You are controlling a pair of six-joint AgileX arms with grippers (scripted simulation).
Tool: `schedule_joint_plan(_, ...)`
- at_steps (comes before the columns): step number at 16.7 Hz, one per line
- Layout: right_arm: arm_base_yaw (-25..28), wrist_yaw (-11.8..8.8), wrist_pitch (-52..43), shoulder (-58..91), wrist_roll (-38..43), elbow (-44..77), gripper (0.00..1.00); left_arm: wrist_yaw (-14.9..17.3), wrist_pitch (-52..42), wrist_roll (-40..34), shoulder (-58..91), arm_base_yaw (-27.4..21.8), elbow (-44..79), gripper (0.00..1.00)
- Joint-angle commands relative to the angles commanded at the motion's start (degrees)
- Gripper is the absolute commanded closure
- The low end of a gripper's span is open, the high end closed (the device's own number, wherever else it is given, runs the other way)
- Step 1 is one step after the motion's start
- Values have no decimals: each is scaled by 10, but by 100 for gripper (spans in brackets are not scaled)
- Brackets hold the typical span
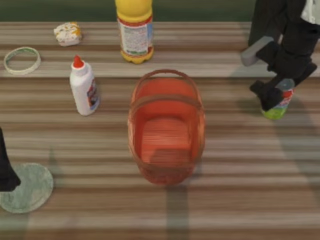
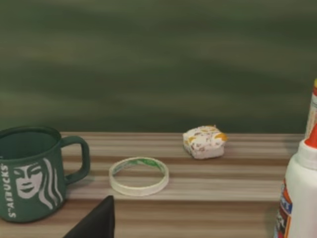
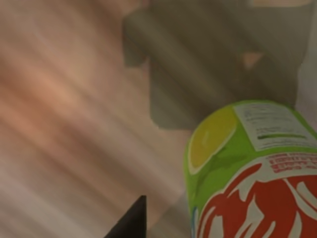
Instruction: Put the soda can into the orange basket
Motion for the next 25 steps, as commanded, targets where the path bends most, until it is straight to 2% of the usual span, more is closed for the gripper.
schedule_joint_plan(8,0,0,0,0,0,0,98,0,0,0,0,0,0,0)
schedule_joint_plan(19,-1,-4,5,-2,2,-2,100,0,0,0,0,0,0,0)
schedule_joint_plan(22,6,-38,54,-7,17,-18,100,0,0,0,0,0,0,0)
schedule_joint_plan(25,14,-101,157,-18,49,-49,100,0,0,0,0,0,0,0)
